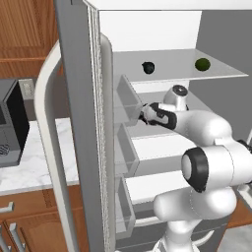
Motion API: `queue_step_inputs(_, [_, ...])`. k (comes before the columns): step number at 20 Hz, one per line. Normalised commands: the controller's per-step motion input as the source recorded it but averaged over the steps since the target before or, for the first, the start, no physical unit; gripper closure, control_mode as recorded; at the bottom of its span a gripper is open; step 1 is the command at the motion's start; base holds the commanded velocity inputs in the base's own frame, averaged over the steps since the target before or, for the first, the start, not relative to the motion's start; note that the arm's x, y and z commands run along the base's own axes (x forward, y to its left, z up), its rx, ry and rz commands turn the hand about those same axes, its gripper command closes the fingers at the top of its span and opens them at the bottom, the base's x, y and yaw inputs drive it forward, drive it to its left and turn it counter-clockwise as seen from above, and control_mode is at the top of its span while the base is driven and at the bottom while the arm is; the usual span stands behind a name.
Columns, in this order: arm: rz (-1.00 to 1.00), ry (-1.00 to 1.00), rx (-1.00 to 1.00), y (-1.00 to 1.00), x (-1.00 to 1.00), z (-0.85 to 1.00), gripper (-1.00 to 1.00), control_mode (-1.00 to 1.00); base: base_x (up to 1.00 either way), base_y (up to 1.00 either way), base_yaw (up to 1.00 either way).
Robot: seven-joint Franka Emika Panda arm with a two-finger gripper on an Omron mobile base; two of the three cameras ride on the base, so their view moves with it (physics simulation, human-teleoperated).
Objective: Gather the lime and eggplant from the fridge and place them on a tray on the dining counter. Then gather the steak and fish from the fridge and place them on the other tray.
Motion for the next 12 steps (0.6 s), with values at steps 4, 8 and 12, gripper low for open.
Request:
queue_step_inputs(4, [-0.03,0.00,0.00,-0.23,-0.10,-0.07,-1.00,-1.00,0.00,0.00,0.00])
queue_step_inputs(8, [-0.04,-0.01,0.00,0.06,0.07,0.01,-1.00,-1.00,0.00,0.00,0.00])
queue_step_inputs(12, [-0.04,-0.09,0.00,0.28,0.23,0.06,-1.00,-1.00,0.00,0.00,0.00])
